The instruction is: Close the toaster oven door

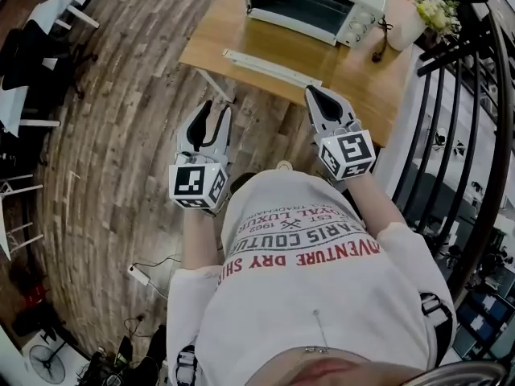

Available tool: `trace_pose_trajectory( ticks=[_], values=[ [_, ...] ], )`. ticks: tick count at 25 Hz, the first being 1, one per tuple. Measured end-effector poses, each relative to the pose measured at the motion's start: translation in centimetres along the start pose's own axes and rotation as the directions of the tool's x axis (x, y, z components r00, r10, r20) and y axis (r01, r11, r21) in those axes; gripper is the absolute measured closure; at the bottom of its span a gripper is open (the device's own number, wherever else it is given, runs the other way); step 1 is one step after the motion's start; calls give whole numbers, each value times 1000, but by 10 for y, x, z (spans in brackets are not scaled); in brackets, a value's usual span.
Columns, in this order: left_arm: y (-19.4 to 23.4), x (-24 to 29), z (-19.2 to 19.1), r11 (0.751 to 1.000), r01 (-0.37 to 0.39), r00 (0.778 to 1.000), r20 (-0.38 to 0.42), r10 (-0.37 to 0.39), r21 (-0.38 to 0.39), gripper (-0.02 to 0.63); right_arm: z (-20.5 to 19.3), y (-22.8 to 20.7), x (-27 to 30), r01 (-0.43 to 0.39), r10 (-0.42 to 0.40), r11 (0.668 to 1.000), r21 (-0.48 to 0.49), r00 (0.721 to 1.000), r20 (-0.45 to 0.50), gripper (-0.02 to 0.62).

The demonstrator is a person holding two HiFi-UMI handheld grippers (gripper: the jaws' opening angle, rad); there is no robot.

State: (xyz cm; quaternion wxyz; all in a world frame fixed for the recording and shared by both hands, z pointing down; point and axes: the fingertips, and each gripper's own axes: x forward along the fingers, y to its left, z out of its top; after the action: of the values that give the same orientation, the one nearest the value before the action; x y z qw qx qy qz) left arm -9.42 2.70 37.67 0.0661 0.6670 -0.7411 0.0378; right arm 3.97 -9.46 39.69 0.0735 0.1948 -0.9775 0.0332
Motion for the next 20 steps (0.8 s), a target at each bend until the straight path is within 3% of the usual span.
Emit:
trace_pose_trajectory(
  ticks=[5,10,16,20],
  values=[
    [21,44,-8,998,68,997,-39,-68,-4,448,3,-15,27,71,-71,998,2,997,-5,609],
    [42,82,-1,981,193,980,-58,-193,-2,448,12,-18,52,162,-162,987,-1,987,-19,609],
    [60,112,-5,940,342,934,-113,-340,-1,448,5,-12,72,258,-255,966,32,965,-61,609],
    [66,128,-35,910,414,896,-179,-407,0,448,-14,-12,80,332,-326,941,60,941,-92,609]
  ],
)
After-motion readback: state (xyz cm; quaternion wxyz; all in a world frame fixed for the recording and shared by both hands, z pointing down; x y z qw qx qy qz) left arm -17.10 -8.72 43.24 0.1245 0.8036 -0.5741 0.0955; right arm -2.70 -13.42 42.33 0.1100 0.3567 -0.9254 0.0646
